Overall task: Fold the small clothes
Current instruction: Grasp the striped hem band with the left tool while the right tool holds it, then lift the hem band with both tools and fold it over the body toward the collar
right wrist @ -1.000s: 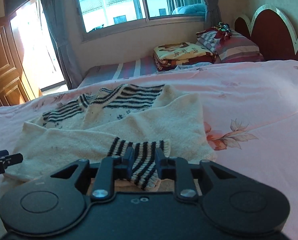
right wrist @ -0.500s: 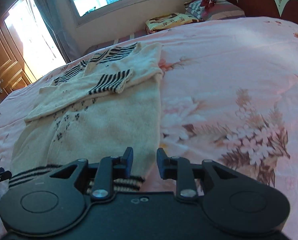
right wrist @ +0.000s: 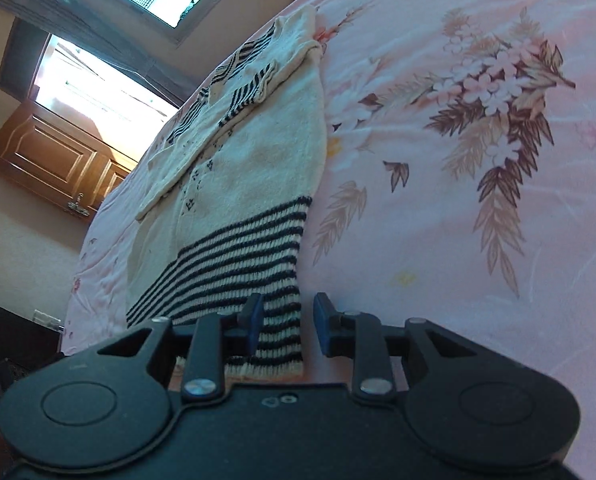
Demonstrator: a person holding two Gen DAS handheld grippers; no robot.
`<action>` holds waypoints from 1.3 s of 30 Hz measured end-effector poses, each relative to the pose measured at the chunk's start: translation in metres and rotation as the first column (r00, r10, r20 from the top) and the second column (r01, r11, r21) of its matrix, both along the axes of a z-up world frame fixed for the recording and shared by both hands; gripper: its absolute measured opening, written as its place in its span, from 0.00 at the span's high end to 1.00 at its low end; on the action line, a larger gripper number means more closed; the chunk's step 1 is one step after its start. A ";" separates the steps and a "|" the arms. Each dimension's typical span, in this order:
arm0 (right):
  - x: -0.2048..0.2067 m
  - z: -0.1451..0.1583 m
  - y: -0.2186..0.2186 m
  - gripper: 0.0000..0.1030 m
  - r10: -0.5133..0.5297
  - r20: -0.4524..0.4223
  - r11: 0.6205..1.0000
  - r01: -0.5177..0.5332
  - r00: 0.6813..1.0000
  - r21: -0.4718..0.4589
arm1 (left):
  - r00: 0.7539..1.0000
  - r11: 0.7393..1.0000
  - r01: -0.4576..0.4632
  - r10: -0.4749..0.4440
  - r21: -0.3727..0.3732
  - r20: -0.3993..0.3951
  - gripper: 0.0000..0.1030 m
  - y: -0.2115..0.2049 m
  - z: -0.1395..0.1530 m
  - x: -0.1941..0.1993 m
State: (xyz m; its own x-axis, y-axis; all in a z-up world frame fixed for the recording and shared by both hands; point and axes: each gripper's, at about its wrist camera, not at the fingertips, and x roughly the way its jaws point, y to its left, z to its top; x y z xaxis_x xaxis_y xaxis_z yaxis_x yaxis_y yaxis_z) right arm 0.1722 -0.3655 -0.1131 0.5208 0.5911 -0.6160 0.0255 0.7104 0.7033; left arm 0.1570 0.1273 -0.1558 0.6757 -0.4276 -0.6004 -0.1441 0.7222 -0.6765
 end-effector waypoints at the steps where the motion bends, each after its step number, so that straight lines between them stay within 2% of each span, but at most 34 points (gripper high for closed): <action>1: 0.002 -0.002 -0.003 0.74 -0.002 -0.010 1.000 0.002 1.000 0.031 | 1.000 0.999 -0.013 0.013 -0.041 -0.006 0.44 0.004 -0.003 0.001; 7: 0.022 -0.006 0.002 0.74 0.048 -0.030 0.996 -0.045 0.998 0.078 | 1.000 0.990 0.002 -0.003 -0.138 -0.002 0.44 0.011 -0.013 0.019; 11: 0.030 -0.002 0.014 0.78 0.115 -0.015 0.992 -0.114 0.993 0.045 | 0.998 0.991 0.064 -0.064 -0.115 -0.001 0.44 0.000 -0.012 0.036; 13: 0.030 -0.001 0.020 0.82 0.137 -0.009 0.990 -0.137 0.991 0.032 | 0.996 0.992 0.087 -0.087 -0.086 -0.001 0.48 -0.008 -0.009 0.041; 14: 0.030 -0.001 0.022 0.85 0.139 -0.007 0.990 -0.139 0.990 0.024 | 0.996 0.994 0.093 -0.093 -0.061 -0.007 0.59 -0.011 -0.008 0.043; 15: 0.030 -0.001 0.024 0.87 0.140 -0.001 0.990 -0.140 0.990 0.017 | 0.995 0.994 0.100 -0.101 -0.039 -0.020 0.76 -0.014 -0.008 0.044; 17: 0.027 0.001 0.025 0.93 0.137 0.013 0.990 -0.137 0.990 -0.012 | 0.992 0.993 0.119 -0.119 -0.001 -0.038 0.94 -0.018 -0.010 0.045; 21: 0.016 0.021 0.029 0.94 0.157 0.096 0.982 -0.146 0.983 -0.116 | 0.995 0.994 0.093 -0.095 0.060 0.035 0.95 -0.013 0.004 0.035; 23: 0.007 0.039 0.030 0.94 0.190 0.166 0.970 -0.159 0.968 -0.184 | 0.991 0.997 0.065 -0.068 0.032 0.112 0.95 -0.001 0.015 0.025; 25: -0.003 0.056 0.030 0.95 0.219 0.225 0.956 -0.162 0.950 -0.247 | 0.987 0.998 0.039 -0.047 0.052 0.154 0.95 0.007 0.026 0.018; 27: -0.008 0.062 0.025 0.95 0.220 0.249 0.952 -0.151 0.943 -0.267 | 0.986 0.998 0.026 -0.034 0.049 0.164 0.95 0.014 0.027 0.013; 29: -0.007 0.052 0.022 0.95 0.213 0.216 0.950 -0.150 0.953 -0.274 | 0.994 0.996 0.039 -0.047 0.079 0.101 0.95 0.015 0.016 0.016; 31: 0.001 0.029 0.024 0.95 0.198 0.131 0.947 -0.155 0.972 -0.282 | 0.998 0.993 0.054 -0.057 0.102 0.023 0.95 0.013 -0.002 0.021; 33: 0.004 0.018 0.025 0.95 0.169 0.103 0.955 -0.137 0.980 -0.264 | 0.999 0.997 0.033 -0.035 0.067 0.032 0.95 0.015 -0.007 0.019; 39: -0.003 0.018 0.028 0.95 0.146 0.120 0.961 -0.112 0.982 -0.252 | 0.999 0.999 0.007 -0.009 0.035 0.049 0.95 0.018 -0.009 0.012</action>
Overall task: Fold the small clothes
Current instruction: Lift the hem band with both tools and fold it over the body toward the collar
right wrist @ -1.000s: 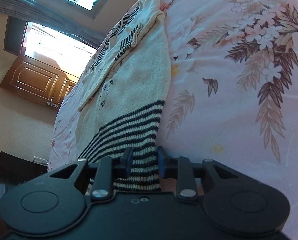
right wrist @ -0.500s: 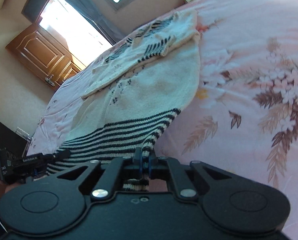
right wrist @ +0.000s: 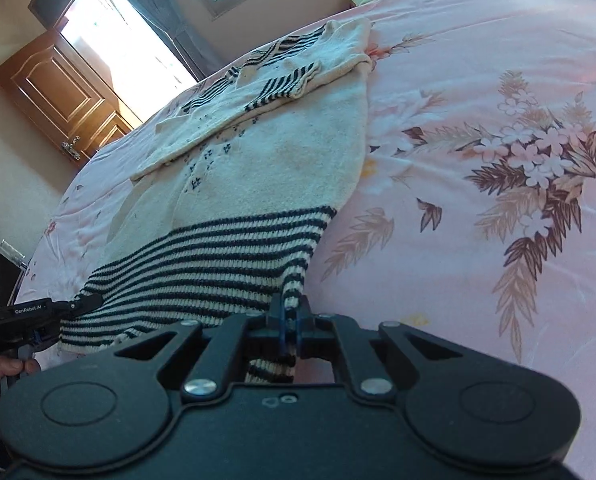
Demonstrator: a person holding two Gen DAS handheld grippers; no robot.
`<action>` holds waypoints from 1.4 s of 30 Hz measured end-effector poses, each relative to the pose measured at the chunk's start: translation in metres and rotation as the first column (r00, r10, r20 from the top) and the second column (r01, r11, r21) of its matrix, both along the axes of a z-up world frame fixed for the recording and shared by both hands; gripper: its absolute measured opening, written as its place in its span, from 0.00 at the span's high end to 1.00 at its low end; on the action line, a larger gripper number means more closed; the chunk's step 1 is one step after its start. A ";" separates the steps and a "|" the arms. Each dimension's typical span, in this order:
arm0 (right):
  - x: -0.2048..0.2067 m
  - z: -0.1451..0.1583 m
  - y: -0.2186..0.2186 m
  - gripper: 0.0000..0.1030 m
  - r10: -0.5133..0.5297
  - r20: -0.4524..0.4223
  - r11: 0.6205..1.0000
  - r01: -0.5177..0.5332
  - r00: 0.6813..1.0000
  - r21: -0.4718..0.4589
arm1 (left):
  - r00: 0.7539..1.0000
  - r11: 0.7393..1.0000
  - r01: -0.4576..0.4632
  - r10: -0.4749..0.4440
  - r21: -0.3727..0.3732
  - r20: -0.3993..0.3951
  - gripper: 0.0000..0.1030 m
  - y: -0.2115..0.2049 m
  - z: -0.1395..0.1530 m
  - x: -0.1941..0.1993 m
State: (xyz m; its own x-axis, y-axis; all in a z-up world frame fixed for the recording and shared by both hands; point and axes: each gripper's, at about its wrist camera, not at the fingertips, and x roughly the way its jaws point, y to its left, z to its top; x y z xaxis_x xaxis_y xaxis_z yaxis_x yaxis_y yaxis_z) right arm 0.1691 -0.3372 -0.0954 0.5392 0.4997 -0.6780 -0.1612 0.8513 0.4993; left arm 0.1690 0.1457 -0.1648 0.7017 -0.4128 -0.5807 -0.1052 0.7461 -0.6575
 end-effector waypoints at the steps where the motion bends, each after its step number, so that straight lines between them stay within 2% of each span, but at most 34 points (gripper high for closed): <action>1: -0.001 0.000 -0.002 0.95 -0.007 0.000 1.000 0.007 1.000 0.013 | 1.000 1.000 -0.006 0.006 -0.013 0.002 0.95 0.001 -0.001 -0.002; 6: 0.003 0.013 -0.007 0.95 -0.026 0.070 0.999 0.023 0.997 0.040 | 0.999 0.997 -0.027 0.029 -0.071 0.025 0.95 0.002 0.005 0.000; 13: 0.037 0.050 -0.008 0.95 -0.084 0.199 0.995 0.071 0.976 0.072 | 0.989 0.987 -0.043 0.064 -0.153 0.132 0.95 0.008 0.040 0.030; 18: 0.090 0.069 -0.003 0.95 -0.157 0.237 0.984 0.130 0.959 0.124 | 0.986 0.995 -0.006 0.022 -0.095 0.166 0.95 0.008 0.063 0.090; 22: 0.146 0.070 -0.001 0.95 -0.217 0.209 0.965 0.178 0.954 0.193 | 0.983 0.996 -0.004 0.021 -0.094 0.183 0.95 0.018 0.068 0.152; 26: 0.201 0.059 0.002 0.95 -0.251 0.177 0.954 0.212 0.952 0.213 | 0.986 0.995 0.015 0.001 -0.095 0.168 0.95 0.023 0.063 0.220; 32: 0.276 0.028 0.011 0.95 -0.285 0.091 0.941 0.261 0.954 0.215 | 0.997 0.997 0.038 -0.032 -0.070 0.076 0.95 0.026 0.041 0.314; 36: 0.321 0.000 0.019 0.94 -0.323 0.013 0.929 0.315 0.946 0.194 | 0.997 0.997 0.062 -0.059 -0.049 0.053 0.94 0.024 0.026 0.357; 38: 0.337 -0.010 0.021 0.93 -0.344 0.006 0.921 0.336 0.939 0.196 | 0.995 0.993 0.073 -0.066 -0.091 0.075 0.94 0.026 0.017 0.375; 39: 0.344 -0.013 0.020 0.91 -0.358 0.007 0.912 0.348 0.934 0.217 | 0.993 0.988 0.080 -0.068 -0.135 0.093 0.94 0.028 0.011 0.382; 40: 0.349 -0.016 0.018 0.81 -0.377 0.014 0.900 0.363 0.926 0.240 | 0.992 0.980 0.088 -0.070 -0.177 0.107 0.94 0.029 0.006 0.388; 41: 0.353 -0.017 0.018 0.67 -0.392 0.018 0.894 0.376 0.920 0.244 | 0.992 0.974 0.085 -0.062 -0.208 0.114 0.86 0.031 0.002 0.393; 42: 0.356 -0.019 0.017 0.63 -0.396 0.027 0.890 0.377 0.918 0.257 | 0.991 0.971 0.081 -0.054 -0.223 0.125 0.55 0.030 -0.002 0.396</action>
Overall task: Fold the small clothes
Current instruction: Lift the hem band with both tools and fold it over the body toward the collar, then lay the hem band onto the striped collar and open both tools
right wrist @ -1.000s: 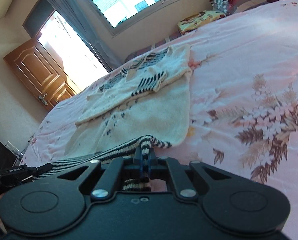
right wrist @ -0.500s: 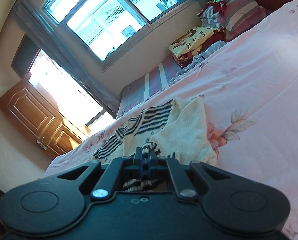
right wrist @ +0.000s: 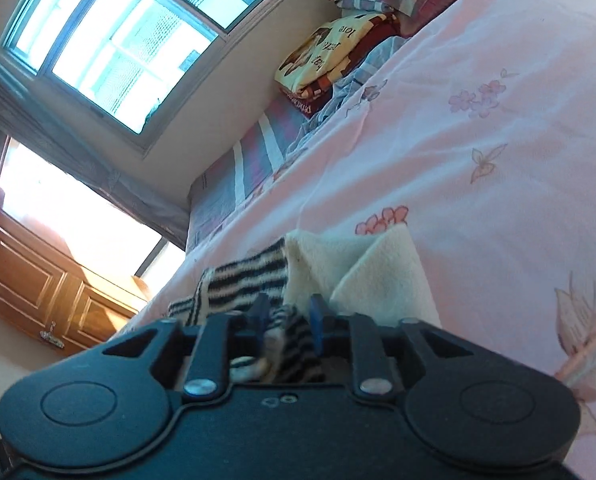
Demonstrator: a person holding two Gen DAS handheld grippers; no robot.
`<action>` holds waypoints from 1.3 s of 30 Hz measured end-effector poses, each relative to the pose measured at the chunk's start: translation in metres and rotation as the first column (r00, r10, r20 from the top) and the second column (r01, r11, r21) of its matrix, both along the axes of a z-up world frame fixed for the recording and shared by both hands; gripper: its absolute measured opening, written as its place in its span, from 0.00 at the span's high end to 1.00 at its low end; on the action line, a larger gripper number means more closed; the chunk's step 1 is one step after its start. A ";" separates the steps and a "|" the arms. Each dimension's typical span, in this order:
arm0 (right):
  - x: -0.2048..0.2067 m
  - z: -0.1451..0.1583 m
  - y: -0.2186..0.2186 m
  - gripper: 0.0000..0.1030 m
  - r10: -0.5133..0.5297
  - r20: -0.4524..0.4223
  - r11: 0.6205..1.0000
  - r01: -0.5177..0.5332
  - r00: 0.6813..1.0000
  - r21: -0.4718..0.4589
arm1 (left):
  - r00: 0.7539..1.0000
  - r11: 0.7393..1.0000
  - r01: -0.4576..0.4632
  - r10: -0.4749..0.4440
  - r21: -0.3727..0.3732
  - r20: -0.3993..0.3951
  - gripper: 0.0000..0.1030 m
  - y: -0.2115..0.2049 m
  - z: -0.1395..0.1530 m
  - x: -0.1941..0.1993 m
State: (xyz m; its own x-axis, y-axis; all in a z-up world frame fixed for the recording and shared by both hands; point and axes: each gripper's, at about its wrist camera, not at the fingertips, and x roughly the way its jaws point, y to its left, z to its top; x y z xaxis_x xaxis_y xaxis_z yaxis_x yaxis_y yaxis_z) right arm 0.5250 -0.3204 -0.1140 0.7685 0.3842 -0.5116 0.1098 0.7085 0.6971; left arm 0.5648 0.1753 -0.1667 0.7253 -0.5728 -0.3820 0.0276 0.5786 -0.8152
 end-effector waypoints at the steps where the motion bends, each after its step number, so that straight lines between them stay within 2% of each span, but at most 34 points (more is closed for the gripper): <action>1: 0.001 -0.001 0.000 0.62 -0.004 0.014 1.000 0.004 1.000 -0.006 | 1.000 1.000 -0.016 0.016 -0.003 0.017 0.36 -0.001 -0.002 0.001; 2: 0.002 0.000 0.001 0.62 -0.005 0.027 1.000 0.006 1.000 -0.025 | 0.998 0.999 -0.042 0.042 -0.009 0.055 0.27 -0.001 -0.003 0.001; 5: 0.000 -0.003 -0.004 0.63 -0.026 0.057 1.000 0.027 0.998 -0.014 | 0.994 0.996 -0.073 0.076 -0.044 0.074 0.27 0.001 -0.005 0.005; 6: -0.001 -0.002 -0.008 0.63 -0.041 0.062 0.999 0.041 0.997 -0.004 | 0.994 0.997 -0.080 0.081 -0.025 0.077 0.27 0.001 -0.003 0.005; 8: -0.009 0.006 -0.017 0.59 -0.083 0.096 0.996 0.084 0.992 -0.010 | 0.994 0.997 -0.066 0.062 0.035 0.094 0.27 0.000 0.004 0.004; 9: -0.013 0.010 -0.019 0.59 -0.079 0.110 0.996 0.083 0.991 -0.027 | 0.994 0.994 -0.049 0.039 0.097 0.101 0.27 -0.002 0.010 0.004; 12: -0.017 0.021 -0.017 0.60 0.008 0.141 0.989 0.013 0.990 -0.146 | 0.995 0.959 0.027 -0.053 0.284 0.085 0.27 -0.010 0.022 0.010; 15: -0.012 0.025 0.002 0.65 0.151 0.111 0.951 -0.114 0.982 -0.286 | 0.992 0.929 0.066 -0.101 0.365 0.079 0.28 -0.017 0.031 0.015; 16: -0.010 0.028 0.014 0.66 0.194 0.104 0.930 -0.149 0.975 -0.335 | 0.990 0.917 0.078 -0.116 0.391 0.075 0.31 -0.020 0.032 0.016; 18: -0.007 0.029 0.028 0.68 0.247 0.085 0.900 -0.195 0.965 -0.391 | 0.989 0.884 0.109 -0.141 0.454 0.037 0.48 -0.030 0.035 0.024; 22: 0.005 0.024 0.061 0.72 0.325 -0.012 0.814 -0.286 0.946 -0.505 | 0.986 0.815 0.139 -0.166 0.562 -0.004 0.51 -0.048 0.033 0.020; 23: 0.006 0.023 0.065 0.72 0.330 -0.024 0.797 -0.292 0.944 -0.529 | 0.987 0.805 0.135 -0.162 0.578 -0.004 0.60 -0.049 0.034 0.019; 24: 0.006 0.022 0.069 0.72 0.332 -0.029 0.784 -0.293 0.943 -0.548 | 0.989 0.797 0.120 -0.148 0.592 -0.001 0.84 -0.051 0.034 0.016; 25: 0.004 0.022 0.074 0.74 0.330 -0.028 0.772 -0.287 0.944 -0.568 | 0.989 0.802 0.119 -0.147 0.585 0.000 0.92 -0.051 0.032 0.015; 26: 0.003 0.023 0.078 0.79 0.330 -0.022 0.759 -0.279 0.944 -0.589 | 0.992 0.805 0.089 -0.124 0.587 0.020 0.93 -0.051 0.032 0.011; 27: 0.002 0.024 0.082 0.83 0.333 -0.013 0.745 -0.272 0.943 -0.610 | 0.993 0.796 0.063 -0.111 0.602 0.043 0.94 -0.053 0.032 0.006; 28: -0.002 0.025 0.086 0.93 0.343 0.004 0.729 -0.264 0.939 -0.631 | 0.992 0.777 0.041 -0.108 0.628 0.069 0.94 -0.059 0.032 0.001; 29: -0.007 0.026 0.088 0.94 0.342 0.017 0.713 -0.247 0.940 -0.656 | 0.989 0.761 0.008 -0.104 0.649 0.109 0.94 -0.063 0.035 -0.005; 30: -0.011 0.028 0.091 0.94 0.335 0.039 0.701 -0.221 0.941 -0.678 | 0.984 0.756 -0.023 -0.099 0.654 0.148 0.95 -0.065 0.040 -0.013; 33: -0.021 0.042 0.086 0.94 0.300 0.148 0.705 -0.115 0.943 -0.700 | 0.962 0.752 -0.143 -0.048 0.643 0.270 0.95 -0.059 0.057 -0.037; 35: -0.021 0.048 0.082 0.95 0.257 0.193 0.699 -0.044 0.947 -0.714 | 0.951 0.747 -0.214 0.012 0.630 0.308 0.95 -0.051 0.063 -0.046; 37: -0.014 0.043 0.079 0.95 0.206 0.181 0.689 -0.011 0.962 -0.724 | 0.955 0.744 -0.239 0.066 0.624 0.288 0.95 -0.045 0.058 -0.044; 39: -0.004 0.030 0.080 0.95 0.189 0.113 0.685 -0.049 0.975 -0.727 | 0.988 0.751 -0.138 0.062 0.646 0.138 0.95 -0.048 0.041 -0.024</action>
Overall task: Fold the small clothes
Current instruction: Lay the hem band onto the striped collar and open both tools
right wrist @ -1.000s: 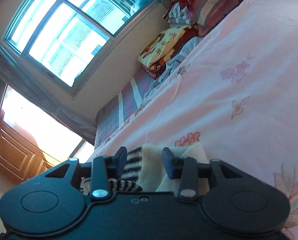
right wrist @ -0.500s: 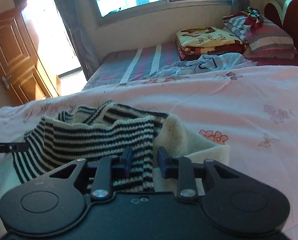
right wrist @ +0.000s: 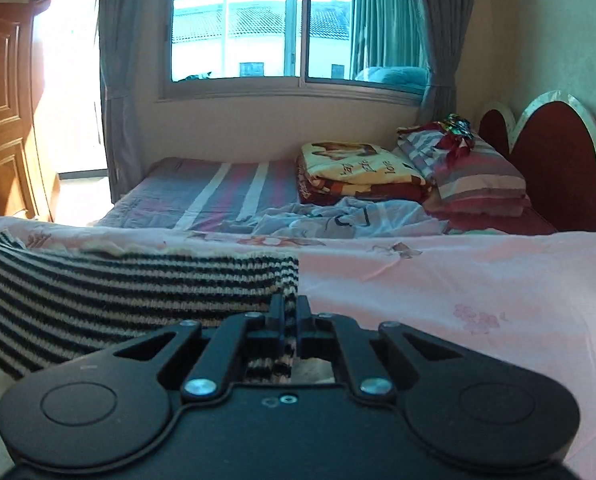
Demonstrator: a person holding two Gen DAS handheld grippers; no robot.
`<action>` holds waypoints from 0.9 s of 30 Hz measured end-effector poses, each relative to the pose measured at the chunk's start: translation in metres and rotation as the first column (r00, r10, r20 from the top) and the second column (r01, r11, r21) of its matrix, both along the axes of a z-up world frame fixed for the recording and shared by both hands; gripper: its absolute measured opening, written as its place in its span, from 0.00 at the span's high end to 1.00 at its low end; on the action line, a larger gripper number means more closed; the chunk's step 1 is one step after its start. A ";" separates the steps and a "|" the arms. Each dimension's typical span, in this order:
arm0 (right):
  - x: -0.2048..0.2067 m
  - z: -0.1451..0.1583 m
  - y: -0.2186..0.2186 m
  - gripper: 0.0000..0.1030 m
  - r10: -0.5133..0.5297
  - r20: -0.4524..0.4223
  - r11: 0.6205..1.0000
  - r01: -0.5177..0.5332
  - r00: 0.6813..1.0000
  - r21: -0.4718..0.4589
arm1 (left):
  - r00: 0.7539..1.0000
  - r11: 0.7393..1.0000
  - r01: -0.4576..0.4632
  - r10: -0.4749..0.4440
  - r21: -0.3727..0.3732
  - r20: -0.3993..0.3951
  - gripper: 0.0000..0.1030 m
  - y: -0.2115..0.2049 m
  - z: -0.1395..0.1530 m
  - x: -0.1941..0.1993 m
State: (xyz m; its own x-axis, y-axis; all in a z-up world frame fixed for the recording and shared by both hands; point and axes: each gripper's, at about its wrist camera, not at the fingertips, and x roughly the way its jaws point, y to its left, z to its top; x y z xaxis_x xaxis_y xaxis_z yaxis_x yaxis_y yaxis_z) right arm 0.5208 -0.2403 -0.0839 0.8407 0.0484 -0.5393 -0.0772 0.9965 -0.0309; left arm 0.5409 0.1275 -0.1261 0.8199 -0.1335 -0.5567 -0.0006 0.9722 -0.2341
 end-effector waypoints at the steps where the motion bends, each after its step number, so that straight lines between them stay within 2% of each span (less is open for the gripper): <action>1: 0.007 -0.012 0.001 0.95 -0.010 -0.058 1.000 0.010 0.998 -0.013 | 0.999 1.000 -0.005 0.005 -0.004 -0.033 0.95 0.000 -0.007 0.005; 5: 0.008 -0.019 0.006 0.94 -0.027 -0.057 0.999 0.024 0.998 -0.039 | 0.999 0.998 -0.005 0.007 0.063 -0.033 0.95 -0.007 -0.006 0.006; 7: 0.009 -0.019 0.003 0.95 -0.028 -0.065 0.999 0.027 0.997 -0.021 | 0.999 0.997 -0.003 0.006 0.079 -0.032 0.95 -0.009 -0.006 0.004; 11: 0.011 -0.017 -0.002 0.91 -0.017 -0.081 1.000 0.019 0.997 0.016 | 0.999 0.994 0.008 -0.005 0.105 -0.033 0.89 -0.013 -0.002 0.005; 12: 0.010 -0.015 -0.002 0.89 -0.018 -0.081 1.000 0.019 0.997 0.014 | 0.999 0.994 0.014 -0.010 0.108 -0.033 0.81 -0.015 -0.001 0.006; 13: 0.004 -0.010 0.000 0.82 -0.017 -0.064 1.000 0.017 0.998 0.010 | 0.999 0.994 0.015 -0.011 0.110 -0.032 0.73 -0.017 0.002 0.006; 14: -0.003 -0.004 0.001 0.71 -0.022 -0.026 1.000 0.022 0.999 0.004 | 1.000 0.995 0.009 -0.008 0.102 -0.011 0.49 -0.014 0.007 0.003; 15: -0.014 0.004 0.004 0.65 -0.029 0.036 0.999 0.029 0.999 -0.013 | 0.999 0.995 -0.028 0.024 0.093 0.046 0.30 -0.012 0.017 -0.006; 16: -0.021 0.011 0.008 0.56 -0.006 0.076 1.000 0.007 0.997 -0.022 | 0.993 0.995 -0.058 0.048 0.082 0.110 0.28 -0.011 0.026 -0.014; 17: -0.025 0.015 0.013 0.57 0.044 0.086 0.999 -0.042 0.995 -0.019 | 0.986 0.997 -0.047 0.038 0.053 0.162 0.28 -0.013 0.035 -0.020; 18: -0.026 0.018 0.021 0.60 0.105 0.077 0.995 -0.104 0.992 -0.012 | 0.985 1.000 -0.011 0.010 0.006 0.171 0.28 -0.017 0.042 -0.019; 20: -0.021 0.018 0.045 0.71 0.211 0.035 0.977 -0.210 0.977 -0.029 | 0.988 0.993 0.091 -0.080 -0.073 0.132 0.28 -0.035 0.044 -0.005; 23: -0.005 0.009 0.066 0.76 0.241 -0.045 0.970 -0.239 0.970 0.039 | 0.987 0.986 0.159 -0.158 -0.050 0.019 0.28 -0.076 0.029 0.021; 26: 0.002 -0.005 0.076 0.71 0.224 -0.085 0.974 -0.221 0.971 0.048 | 0.988 0.991 0.135 -0.136 -0.017 -0.073 0.28 -0.095 0.004 0.039; 27: 0.003 -0.010 0.077 0.70 0.225 -0.096 0.974 -0.223 0.970 0.031 | 0.988 0.990 0.138 -0.138 0.004 -0.075 0.27 -0.101 -0.003 0.040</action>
State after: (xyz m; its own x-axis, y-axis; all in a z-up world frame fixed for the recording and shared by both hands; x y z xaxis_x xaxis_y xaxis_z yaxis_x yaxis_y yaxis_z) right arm 0.5239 -0.1630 -0.0936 0.7498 0.2413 -0.6160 -0.3005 0.9538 0.0079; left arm 0.5805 0.0269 -0.1289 0.7503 -0.2372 -0.6171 0.1166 0.9663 -0.2296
